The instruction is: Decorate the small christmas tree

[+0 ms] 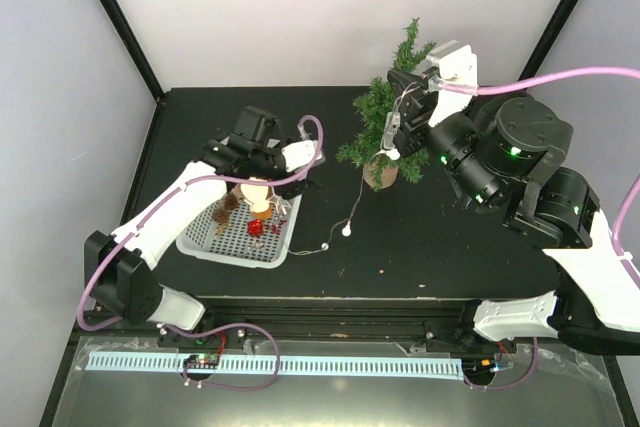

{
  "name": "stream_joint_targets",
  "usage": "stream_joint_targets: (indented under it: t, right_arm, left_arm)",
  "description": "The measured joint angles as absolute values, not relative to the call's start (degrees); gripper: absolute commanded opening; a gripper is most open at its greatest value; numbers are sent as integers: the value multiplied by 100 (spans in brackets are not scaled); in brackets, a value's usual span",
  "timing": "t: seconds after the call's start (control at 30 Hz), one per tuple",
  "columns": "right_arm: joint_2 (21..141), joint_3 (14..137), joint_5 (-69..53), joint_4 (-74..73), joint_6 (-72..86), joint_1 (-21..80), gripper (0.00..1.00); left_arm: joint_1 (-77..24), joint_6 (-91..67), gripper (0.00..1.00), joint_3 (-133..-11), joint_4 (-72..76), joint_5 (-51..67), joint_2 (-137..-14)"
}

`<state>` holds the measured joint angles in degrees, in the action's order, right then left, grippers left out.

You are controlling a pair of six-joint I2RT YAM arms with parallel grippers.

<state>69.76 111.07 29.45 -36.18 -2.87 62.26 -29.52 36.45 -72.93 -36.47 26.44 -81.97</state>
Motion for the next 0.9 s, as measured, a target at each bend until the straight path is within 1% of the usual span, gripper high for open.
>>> stream_joint_targets:
  t: [0.1,0.17,0.33,0.43,0.7,0.9]
  right_arm:
    - [6971,11072,2947,-3605,-287,6226,1]
    - [6971,11069,2945,-3597,-287,6226,1]
    - [6976,11069,2943,-3568,-279,6226,1]
    - [6984,11074,2941,-3559,-266,6226,1]
    - [7019,11089,2939,-3559,-259,6226,1]
    - [7017,11107,2939,-3559,-250,6226,1]
  left_arm:
    - [-2613,3938,71,-7356,-4152,3142,-8195]
    - [-2519,4298,72,-7358,-4539,3538,-8187]
    - [-2689,5070,73,-7332,-5492,4217,-8254]
    - [-2770,5310,78,-7279,-5819,4493,-8388]
    - [-2821,5295,80,-7006,-5789,5170,-8394]
    - [-3011,5227,81,-6960,-5706,5457,-8396]
